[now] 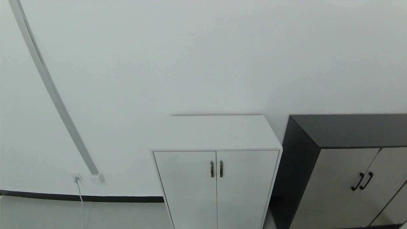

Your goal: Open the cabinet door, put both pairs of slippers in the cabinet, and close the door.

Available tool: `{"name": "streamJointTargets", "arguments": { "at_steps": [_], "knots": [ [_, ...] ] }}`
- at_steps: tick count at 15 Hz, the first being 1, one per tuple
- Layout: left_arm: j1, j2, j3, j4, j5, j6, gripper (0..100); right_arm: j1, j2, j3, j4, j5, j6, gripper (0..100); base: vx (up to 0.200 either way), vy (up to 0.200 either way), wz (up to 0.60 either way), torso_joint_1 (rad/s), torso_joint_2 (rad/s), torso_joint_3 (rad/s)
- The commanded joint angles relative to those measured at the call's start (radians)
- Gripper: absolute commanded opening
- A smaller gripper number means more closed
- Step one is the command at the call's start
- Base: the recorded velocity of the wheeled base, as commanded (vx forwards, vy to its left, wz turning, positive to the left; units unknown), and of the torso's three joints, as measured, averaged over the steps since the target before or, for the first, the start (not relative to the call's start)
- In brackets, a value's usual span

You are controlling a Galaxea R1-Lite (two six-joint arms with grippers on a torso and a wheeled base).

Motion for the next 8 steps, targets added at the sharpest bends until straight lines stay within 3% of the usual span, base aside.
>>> {"name": "streamJointTargets", "arguments": {
  "at_steps": [1,4,8],
  "knots": [
    [0.000,0.001,0.000,0.000,0.000,0.000,0,0.000,-0.008,0.007,0.018,0.000,0.000,0,0.000,0.000,0.00,0.000,0.00,0.000],
    [0.000,0.001,0.000,0.000,0.000,0.000,0,0.003,-0.071,0.007,0.113,0.011,-0.001,0,0.000,0.000,0.00,0.000,0.00,0.000],
    [0.000,0.001,0.000,0.000,0.000,0.000,0,-0.001,-0.089,0.005,0.123,0.017,0.014,0,0.000,0.000,0.00,0.000,0.00,0.000]
  ]
}}
